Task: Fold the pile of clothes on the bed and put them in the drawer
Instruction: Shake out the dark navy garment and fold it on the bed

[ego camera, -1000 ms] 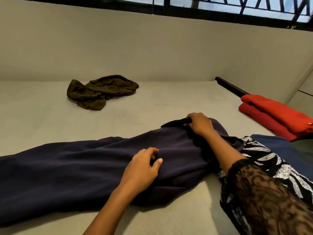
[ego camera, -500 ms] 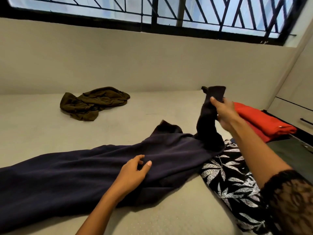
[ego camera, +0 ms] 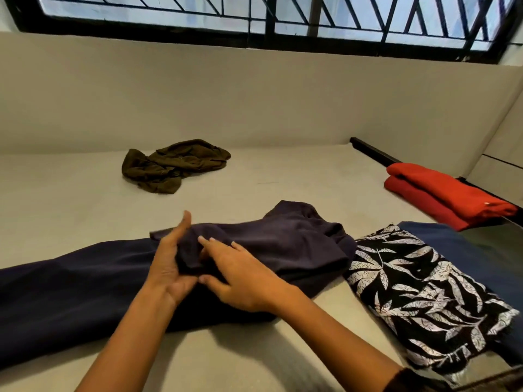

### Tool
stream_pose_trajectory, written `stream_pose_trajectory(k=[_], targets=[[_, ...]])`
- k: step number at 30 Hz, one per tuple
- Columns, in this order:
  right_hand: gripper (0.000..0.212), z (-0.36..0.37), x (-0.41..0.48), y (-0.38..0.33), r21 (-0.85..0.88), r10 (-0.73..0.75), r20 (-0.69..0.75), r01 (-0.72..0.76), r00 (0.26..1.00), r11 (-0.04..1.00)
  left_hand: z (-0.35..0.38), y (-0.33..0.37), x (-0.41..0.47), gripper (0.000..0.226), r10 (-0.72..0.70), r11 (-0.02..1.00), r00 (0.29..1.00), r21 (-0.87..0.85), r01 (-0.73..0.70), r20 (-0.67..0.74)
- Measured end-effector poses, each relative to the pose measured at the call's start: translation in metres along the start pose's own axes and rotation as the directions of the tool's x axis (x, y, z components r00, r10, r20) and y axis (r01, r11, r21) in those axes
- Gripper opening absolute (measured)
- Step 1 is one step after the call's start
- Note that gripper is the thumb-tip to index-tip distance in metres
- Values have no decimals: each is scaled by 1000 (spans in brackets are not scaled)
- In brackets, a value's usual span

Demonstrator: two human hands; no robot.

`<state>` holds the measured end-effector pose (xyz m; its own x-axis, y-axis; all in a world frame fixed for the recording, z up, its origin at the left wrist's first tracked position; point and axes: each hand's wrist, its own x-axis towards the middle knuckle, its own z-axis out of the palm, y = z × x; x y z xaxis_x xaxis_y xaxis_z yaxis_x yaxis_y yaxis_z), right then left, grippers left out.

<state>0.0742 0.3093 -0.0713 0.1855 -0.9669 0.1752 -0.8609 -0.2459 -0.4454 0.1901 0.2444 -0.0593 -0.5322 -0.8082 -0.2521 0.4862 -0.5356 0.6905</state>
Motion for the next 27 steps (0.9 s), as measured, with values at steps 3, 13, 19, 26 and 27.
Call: stream_pose_trajectory(k=[3, 13, 19, 26, 27], targets=[[61, -7, 0, 6, -14, 7, 20, -7, 1000, 1000, -11, 6, -1, 39, -13, 999, 1000, 32, 13, -27], [73, -22, -17, 58, -332, 321, 242, -233, 916, 914, -50, 44, -13, 17, 101, 989, 966, 127, -72, -238], [65, -23, -4, 36, -273, 190, 41, -172, 981, 946, -61, 71, -28, 19, 194, 965, 944, 227, -134, -267], [70, -22, -10, 34, -505, 336, 226, -184, 914, 843, -91, 76, -20, 23, 360, 860, 808, 501, -94, -467], [70, -27, -12, 33, -485, 322, 189, -196, 928, 852, -95, 78, -18, 25, 428, 836, 755, 535, -121, -498]])
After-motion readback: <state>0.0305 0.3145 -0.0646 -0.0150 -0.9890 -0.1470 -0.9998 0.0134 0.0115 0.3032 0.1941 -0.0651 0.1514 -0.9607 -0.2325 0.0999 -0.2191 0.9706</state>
